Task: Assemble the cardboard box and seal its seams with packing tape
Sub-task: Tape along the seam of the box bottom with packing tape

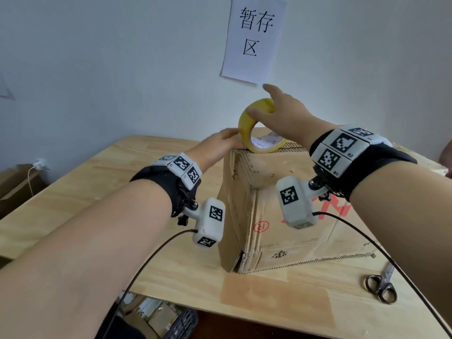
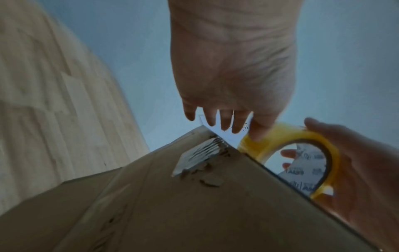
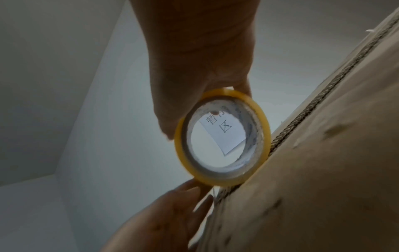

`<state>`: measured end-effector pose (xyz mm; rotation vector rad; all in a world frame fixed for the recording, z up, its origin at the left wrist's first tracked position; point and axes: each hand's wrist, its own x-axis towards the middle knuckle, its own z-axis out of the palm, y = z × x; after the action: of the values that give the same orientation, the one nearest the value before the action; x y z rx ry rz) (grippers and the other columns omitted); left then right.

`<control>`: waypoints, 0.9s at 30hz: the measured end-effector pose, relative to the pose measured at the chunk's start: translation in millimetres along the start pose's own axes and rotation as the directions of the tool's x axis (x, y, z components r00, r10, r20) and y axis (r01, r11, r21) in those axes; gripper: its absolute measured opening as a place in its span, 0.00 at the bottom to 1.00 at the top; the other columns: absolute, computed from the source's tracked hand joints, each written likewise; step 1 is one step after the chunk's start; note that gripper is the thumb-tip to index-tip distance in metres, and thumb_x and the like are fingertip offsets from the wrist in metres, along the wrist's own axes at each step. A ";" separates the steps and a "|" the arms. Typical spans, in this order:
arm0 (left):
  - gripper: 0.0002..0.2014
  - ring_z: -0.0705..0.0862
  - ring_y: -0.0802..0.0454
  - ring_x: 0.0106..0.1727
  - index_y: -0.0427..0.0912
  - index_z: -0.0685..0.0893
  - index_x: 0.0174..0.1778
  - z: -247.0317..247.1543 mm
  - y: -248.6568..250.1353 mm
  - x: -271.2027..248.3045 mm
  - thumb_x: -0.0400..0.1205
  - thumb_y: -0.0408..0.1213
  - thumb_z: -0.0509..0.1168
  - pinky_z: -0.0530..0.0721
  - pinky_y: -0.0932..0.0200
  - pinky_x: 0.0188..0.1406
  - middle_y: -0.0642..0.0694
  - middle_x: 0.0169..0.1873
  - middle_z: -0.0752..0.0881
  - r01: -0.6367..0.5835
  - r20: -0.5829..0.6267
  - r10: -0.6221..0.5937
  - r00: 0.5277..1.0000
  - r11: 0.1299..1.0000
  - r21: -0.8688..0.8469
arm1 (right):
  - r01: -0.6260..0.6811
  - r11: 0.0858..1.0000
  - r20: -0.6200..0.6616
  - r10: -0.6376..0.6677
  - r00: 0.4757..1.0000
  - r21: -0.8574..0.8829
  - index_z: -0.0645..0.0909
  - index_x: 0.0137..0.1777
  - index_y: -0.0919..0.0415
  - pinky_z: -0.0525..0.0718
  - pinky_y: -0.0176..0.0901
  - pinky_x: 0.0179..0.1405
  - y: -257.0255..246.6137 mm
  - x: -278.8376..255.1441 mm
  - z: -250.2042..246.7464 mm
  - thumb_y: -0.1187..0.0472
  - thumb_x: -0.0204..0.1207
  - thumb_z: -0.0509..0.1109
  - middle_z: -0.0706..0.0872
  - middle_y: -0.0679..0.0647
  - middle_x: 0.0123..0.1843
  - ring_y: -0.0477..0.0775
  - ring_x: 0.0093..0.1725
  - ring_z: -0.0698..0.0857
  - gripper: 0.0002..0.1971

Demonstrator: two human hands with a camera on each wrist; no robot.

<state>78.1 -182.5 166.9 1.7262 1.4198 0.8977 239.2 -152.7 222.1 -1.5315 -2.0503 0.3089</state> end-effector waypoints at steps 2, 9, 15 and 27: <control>0.22 0.72 0.63 0.62 0.49 0.70 0.73 3.3 2.8 3.0 0.83 0.39 0.63 0.69 0.84 0.44 0.57 0.61 0.76 -0.018 0.127 0.011 0.992 0.998 0.055 | -0.065 0.997 0.009 0.065 0.998 0.048 0.64 0.77 0.56 0.74 0.44 0.51 3.3 0.8 -3.4 0.34 0.74 0.66 0.77 0.57 0.66 0.57 0.60 0.78 0.38; 0.37 0.62 0.67 0.65 0.49 0.56 0.80 6.8 -7.5 19.1 0.80 0.46 0.69 0.63 0.75 0.56 0.61 0.64 0.62 -0.009 0.149 -0.005 0.989 0.996 0.090 | -0.207 0.949 0.036 0.205 0.978 0.238 0.67 0.72 0.55 0.78 0.45 0.41 5.1 10.8 0.9 0.33 0.67 0.72 0.77 0.51 0.58 0.54 0.55 0.80 0.39; 0.34 0.63 0.66 0.65 0.51 0.59 0.79 3.5 -13.6 24.9 0.80 0.50 0.67 0.65 0.73 0.61 0.53 0.72 0.66 -0.046 0.169 0.021 0.985 0.988 0.149 | -0.146 0.968 -0.016 0.152 0.988 0.202 0.69 0.69 0.56 0.78 0.45 0.43 -2.8 21.5 4.3 0.39 0.65 0.76 0.76 0.54 0.58 0.54 0.53 0.80 0.37; 0.54 0.73 0.54 0.72 0.51 0.52 0.82 6.9 -27.1 34.6 0.65 0.76 0.60 0.70 0.51 0.73 0.53 0.74 0.72 -0.083 0.163 0.039 0.986 0.959 0.272 | -0.167 0.985 -0.085 0.164 0.983 -0.036 0.67 0.71 0.55 0.83 0.56 0.55 27.9 18.1 -8.7 0.41 0.60 0.79 0.67 0.55 0.59 0.62 0.56 0.78 0.41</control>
<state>76.1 -145.4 142.5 2.0110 1.4475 0.5998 263.1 -128.0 220.7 -1.7168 -1.8820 0.2624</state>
